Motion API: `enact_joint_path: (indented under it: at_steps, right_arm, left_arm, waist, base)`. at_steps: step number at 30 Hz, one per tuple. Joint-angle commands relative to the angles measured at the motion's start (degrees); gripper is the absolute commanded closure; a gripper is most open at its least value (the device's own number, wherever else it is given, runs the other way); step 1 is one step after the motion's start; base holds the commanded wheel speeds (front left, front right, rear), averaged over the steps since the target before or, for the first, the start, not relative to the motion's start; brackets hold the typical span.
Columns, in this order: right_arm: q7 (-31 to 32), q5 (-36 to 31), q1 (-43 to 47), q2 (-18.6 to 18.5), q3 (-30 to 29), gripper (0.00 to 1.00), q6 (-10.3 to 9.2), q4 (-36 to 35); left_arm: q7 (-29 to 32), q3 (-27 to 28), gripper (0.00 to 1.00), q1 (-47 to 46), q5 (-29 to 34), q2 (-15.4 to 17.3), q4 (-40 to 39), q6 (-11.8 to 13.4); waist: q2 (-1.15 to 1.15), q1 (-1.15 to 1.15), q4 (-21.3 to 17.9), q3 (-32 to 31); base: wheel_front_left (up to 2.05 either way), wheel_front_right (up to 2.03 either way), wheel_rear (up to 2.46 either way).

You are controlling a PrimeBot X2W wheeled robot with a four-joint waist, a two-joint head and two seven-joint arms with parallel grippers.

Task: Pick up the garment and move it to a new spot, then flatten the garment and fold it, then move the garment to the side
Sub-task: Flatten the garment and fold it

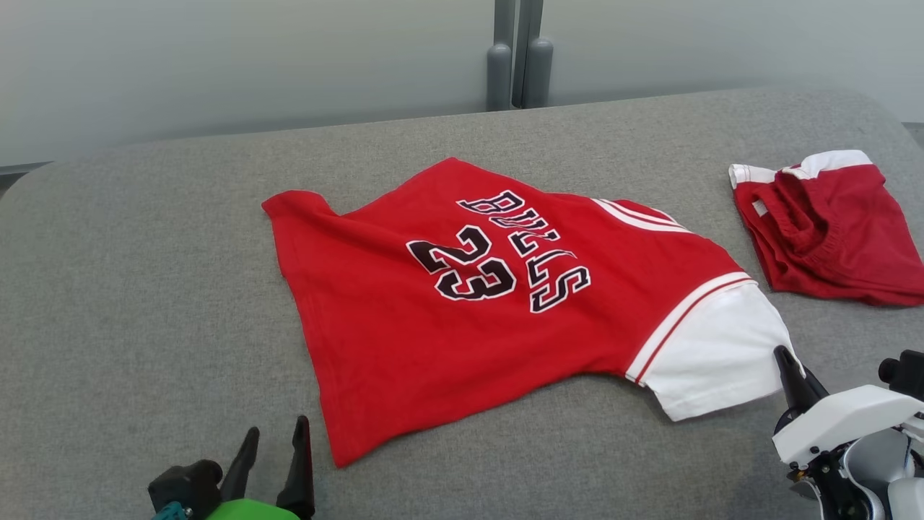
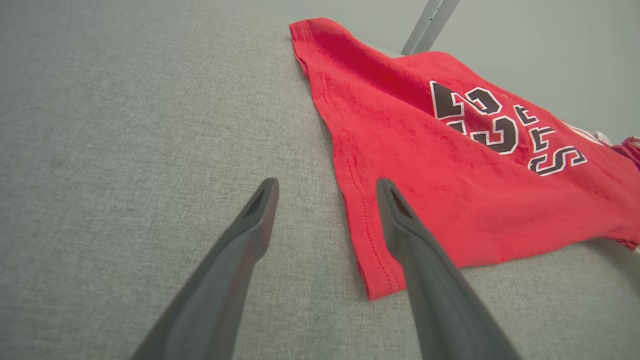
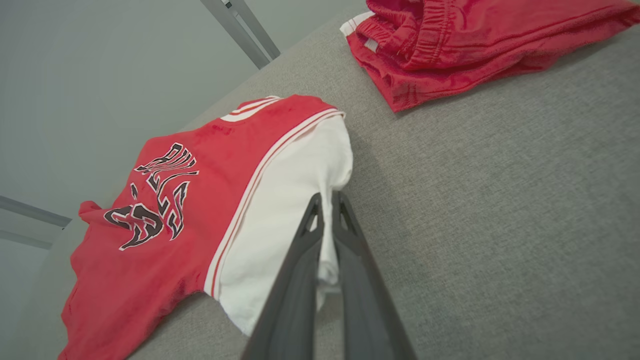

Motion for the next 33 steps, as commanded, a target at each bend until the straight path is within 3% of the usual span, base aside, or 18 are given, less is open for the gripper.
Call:
enact_joint_path:
  at_steps: [1, 12, 24, 32, 33]
  right_arm:
    - [-0.4, 0.3, -0.6, -0.1, 0.0, 1.00, -0.01, 0.5]
    - [-3.1, 0.7, -2.1, -0.1, 1.9, 1.00, -0.01, 3.6]
    - [-4.2, 1.2, -3.6, -0.1, 3.4, 1.00, -0.01, 4.9]
    - [-4.6, 1.3, -4.2, -0.1, 4.0, 1.00, -0.01, 5.3]
    - [-4.6, 1.4, -4.3, -0.1, 4.1, 1.00, -0.01, 5.3]
  left_arm:
    - [1.0, -0.4, 0.00, 0.5, -1.1, -0.2, 0.5, -0.8]
    - [10.2, -1.6, 0.00, 1.8, -9.3, -2.9, 2.5, -3.4]
    - [13.5, 0.9, 0.00, -3.2, -19.9, -7.3, 10.0, -6.9]
    - [14.3, 1.9, 0.00, -6.4, -25.1, -8.5, 16.6, -8.3]
    - [14.3, 1.8, 0.07, -6.7, -25.6, -8.6, 17.3, -8.5]
  waist:
    - [0.00, 0.00, 0.1, 0.1]
    - [0.00, 0.00, 0.5, 0.3]
    - [0.00, 0.00, -0.9, 1.0]
    - [0.00, 0.00, -1.6, 1.5]
    - [0.00, 0.00, -1.7, 1.5]
  base:
    - [0.00, 0.00, 0.00]
    - [0.00, 0.00, 0.00]
    - [0.00, 0.00, 0.00]
    - [0.00, 0.00, 0.00]
    - [0.00, 0.00, 0.00]
